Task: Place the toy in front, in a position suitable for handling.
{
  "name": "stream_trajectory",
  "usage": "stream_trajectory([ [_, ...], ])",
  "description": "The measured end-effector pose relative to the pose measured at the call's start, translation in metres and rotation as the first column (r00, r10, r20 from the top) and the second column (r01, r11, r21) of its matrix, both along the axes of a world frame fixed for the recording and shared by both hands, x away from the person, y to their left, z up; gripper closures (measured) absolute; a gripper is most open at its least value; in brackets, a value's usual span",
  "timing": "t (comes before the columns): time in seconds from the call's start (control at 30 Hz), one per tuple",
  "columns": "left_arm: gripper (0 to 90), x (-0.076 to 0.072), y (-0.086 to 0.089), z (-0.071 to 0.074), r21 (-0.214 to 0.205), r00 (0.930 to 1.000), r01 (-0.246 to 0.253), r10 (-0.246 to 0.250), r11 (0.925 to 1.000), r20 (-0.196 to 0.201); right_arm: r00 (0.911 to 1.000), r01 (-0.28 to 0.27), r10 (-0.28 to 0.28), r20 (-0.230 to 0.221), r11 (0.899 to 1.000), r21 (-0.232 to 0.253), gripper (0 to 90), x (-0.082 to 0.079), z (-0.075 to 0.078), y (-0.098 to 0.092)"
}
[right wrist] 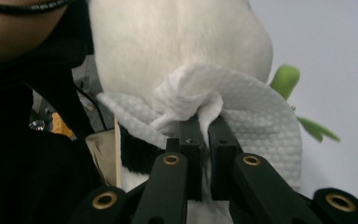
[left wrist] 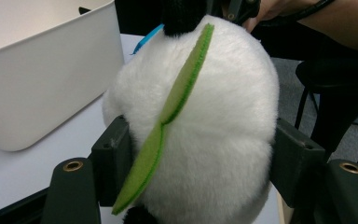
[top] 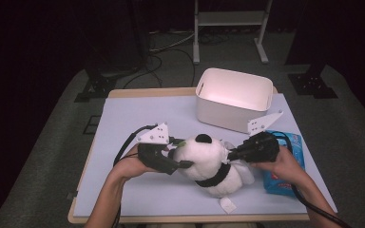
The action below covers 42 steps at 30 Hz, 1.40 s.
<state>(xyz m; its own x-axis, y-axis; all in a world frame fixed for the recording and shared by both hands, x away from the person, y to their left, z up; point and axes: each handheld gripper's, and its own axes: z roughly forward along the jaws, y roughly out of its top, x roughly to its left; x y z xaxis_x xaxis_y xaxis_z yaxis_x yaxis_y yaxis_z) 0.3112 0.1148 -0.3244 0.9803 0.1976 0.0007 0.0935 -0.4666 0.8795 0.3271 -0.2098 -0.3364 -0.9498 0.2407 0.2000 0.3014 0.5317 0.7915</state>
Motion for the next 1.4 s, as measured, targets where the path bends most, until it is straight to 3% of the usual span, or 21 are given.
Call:
stream_trajectory([
  [0.1, 27.3, 0.000, -0.002, -0.003, 0.006, 0.9999, 0.006, -0.006, 1.0000, -0.009, 0.9998, -0.006, 0.006, -0.021, 1.000, -0.018, 86.1, -0.001, -0.008, -0.001],
  [0.47, 16.2, 0.005, 0.000, -0.012, -0.066, 0.9973, -0.014, 0.009, 0.9977, -0.073, 0.9994, -0.002, 0.001, -0.034, 0.999, -0.032, 86.2, -0.005, -0.016, -0.011],
  [0.57, 11.8, 0.007, 0.001, -0.017, -0.046, 0.9957, -0.029, 0.025, 0.9985, -0.090, 0.9994, 0.007, -0.008, -0.033, 0.999, -0.040, 86.2, -0.006, -0.018, -0.016],
  [0.7, 11.4, 0.010, -0.003, -0.027, -0.039, 0.9924, -0.018, 0.013, 0.9991, -0.122, 0.9991, 0.023, -0.025, -0.034, 0.999, -0.046, 86.1, -0.007, -0.020, -0.023],
  [0.83, 11.8, 0.012, -0.011, -0.036, -0.063, 0.9890, 0.012, -0.021, 0.9979, -0.147, 0.9983, 0.036, -0.037, -0.045, 0.999, -0.024, 86.0, -0.007, -0.023, -0.028],
  [0.87, 15.5, 0.011, -0.012, -0.037, -0.071, 0.9884, 0.022, -0.033, 0.9973, -0.148, 0.9982, 0.038, -0.039, -0.046, 0.999, -0.015, 86.0, -0.007, -0.024, -0.029],
  [0.97, 22.5, 0.012, -0.013, -0.036, -0.095, 0.9889, 0.013, -0.026, 0.9954, -0.146, 0.9978, 0.045, -0.044, -0.049, 0.999, 0.012, 86.0, -0.007, -0.026, -0.031],
  [1.13, 29.4, 0.013, -0.011, -0.025, -0.112, 0.9951, -0.002, -0.010, 0.9937, -0.099, 0.9964, 0.065, -0.061, -0.058, 0.996, 0.068, 86.1, -0.001, -0.024, -0.034],
  [1.3, 31.4, 0.013, -0.003, -0.008, -0.110, 0.9986, -0.010, 0.004, 0.9939, -0.053, 0.9972, 0.057, -0.053, -0.052, 0.996, 0.065, 86.1, 0.005, -0.021, -0.024],
  [1.4, 31.3, 0.013, 0.003, -0.006, -0.106, 0.9984, -0.021, 0.015, 0.9941, -0.055, 0.9978, 0.052, -0.049, -0.046, 0.996, 0.076, 86.1, 0.008, -0.017, -0.019],
])
